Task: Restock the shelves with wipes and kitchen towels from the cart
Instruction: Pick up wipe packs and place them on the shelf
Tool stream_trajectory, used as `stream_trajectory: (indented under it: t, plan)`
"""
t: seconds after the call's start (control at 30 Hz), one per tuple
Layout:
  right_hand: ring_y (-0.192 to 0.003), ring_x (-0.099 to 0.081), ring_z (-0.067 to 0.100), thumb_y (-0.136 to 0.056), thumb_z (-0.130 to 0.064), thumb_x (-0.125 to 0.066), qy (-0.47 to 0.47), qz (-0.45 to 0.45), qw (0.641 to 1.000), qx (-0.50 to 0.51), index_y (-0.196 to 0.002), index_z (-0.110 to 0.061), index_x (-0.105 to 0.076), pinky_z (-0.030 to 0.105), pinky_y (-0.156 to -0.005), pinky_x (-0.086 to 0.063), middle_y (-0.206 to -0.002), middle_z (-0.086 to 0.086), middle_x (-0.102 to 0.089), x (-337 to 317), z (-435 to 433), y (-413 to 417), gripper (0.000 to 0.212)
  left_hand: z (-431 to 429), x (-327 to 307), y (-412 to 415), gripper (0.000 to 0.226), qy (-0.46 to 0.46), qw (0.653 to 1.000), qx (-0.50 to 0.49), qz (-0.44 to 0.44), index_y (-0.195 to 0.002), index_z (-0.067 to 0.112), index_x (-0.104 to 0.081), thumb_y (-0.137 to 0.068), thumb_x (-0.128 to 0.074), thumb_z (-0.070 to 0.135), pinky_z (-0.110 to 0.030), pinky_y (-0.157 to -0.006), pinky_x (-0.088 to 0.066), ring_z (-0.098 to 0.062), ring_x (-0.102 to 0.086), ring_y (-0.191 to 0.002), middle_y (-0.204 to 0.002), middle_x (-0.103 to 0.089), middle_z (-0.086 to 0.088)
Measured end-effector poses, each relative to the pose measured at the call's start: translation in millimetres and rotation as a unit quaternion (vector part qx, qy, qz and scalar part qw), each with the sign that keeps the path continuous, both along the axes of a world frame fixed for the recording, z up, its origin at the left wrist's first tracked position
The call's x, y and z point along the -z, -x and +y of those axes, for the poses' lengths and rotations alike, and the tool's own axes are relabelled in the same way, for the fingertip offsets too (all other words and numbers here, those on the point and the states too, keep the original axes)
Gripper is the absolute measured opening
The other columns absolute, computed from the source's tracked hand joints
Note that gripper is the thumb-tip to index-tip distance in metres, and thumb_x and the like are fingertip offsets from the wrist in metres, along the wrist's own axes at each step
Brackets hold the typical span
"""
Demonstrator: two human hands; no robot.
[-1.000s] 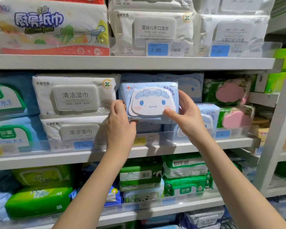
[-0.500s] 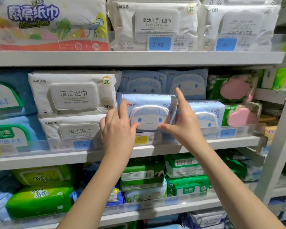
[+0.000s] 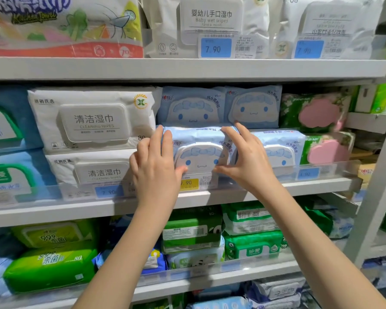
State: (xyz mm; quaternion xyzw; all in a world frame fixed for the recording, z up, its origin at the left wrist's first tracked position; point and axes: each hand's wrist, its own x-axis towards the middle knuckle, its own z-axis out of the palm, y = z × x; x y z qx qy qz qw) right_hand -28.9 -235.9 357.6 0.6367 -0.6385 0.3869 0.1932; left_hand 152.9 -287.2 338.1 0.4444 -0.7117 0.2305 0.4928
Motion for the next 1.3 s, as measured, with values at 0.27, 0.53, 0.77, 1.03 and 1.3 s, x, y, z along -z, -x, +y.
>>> stream_trajectory:
  t: [0.27,0.53,0.77,1.03,1.3]
  plan:
    - [-0.137,-0.032,0.025,-0.077,-0.033,-0.077,0.002,0.023,0.999,-0.023,-0.138,-0.020,-0.048,0.042,-0.115,-0.015,-0.148,0.010,-0.038,-6,-2,6,0.068,-6,2,-6,0.075,0.020,1.000,0.003,-0.013,-0.117,0.005,-0.060,-0.056,-0.087,0.039,-0.037,-0.080,-0.027,-0.024,-0.036,-0.100,-0.115,-0.065,-0.009]
    - [-0.134,-0.034,0.024,-0.079,-0.035,-0.074,0.013,0.025,0.999,-0.040,-0.130,-0.018,-0.055,0.049,-0.116,-0.013,-0.137,0.008,-0.046,-9,-6,11,0.058,-7,-12,-3,0.074,0.010,0.998,-0.021,-0.065,-0.120,0.009,-0.062,-0.060,-0.084,0.045,-0.037,-0.076,-0.023,-0.027,-0.035,-0.098,-0.109,-0.062,-0.011]
    - [-0.125,-0.043,0.019,-0.082,-0.043,-0.070,0.013,0.043,0.998,-0.042,-0.122,-0.020,-0.060,0.049,-0.116,-0.006,-0.123,-0.003,-0.056,-5,-7,18,0.048,-6,-15,-1,0.054,-0.002,0.992,-0.018,-0.126,-0.099,0.010,-0.062,-0.063,-0.081,0.046,-0.036,-0.073,-0.022,-0.028,-0.040,-0.093,-0.098,-0.064,-0.004]
    - [-0.125,-0.043,0.018,-0.078,-0.057,-0.050,0.046,0.064,0.996,-0.035,-0.121,-0.023,-0.062,0.050,-0.116,-0.004,-0.124,-0.004,-0.059,5,-12,19,0.056,-11,-11,-4,0.054,0.019,0.991,-0.005,-0.135,-0.092,0.010,-0.064,-0.056,-0.084,0.045,-0.037,-0.071,-0.023,-0.029,-0.044,-0.087,-0.088,-0.065,-0.005]
    - [-0.122,-0.047,0.025,-0.081,-0.052,-0.045,0.081,0.092,0.992,-0.013,-0.118,-0.019,-0.063,0.061,-0.109,-0.022,-0.125,0.001,-0.059,15,-15,15,0.053,-12,-5,-5,0.059,0.014,0.991,0.006,-0.134,-0.106,0.009,-0.064,-0.062,-0.080,0.044,-0.037,-0.075,-0.024,-0.025,-0.035,-0.091,-0.101,-0.066,-0.003]
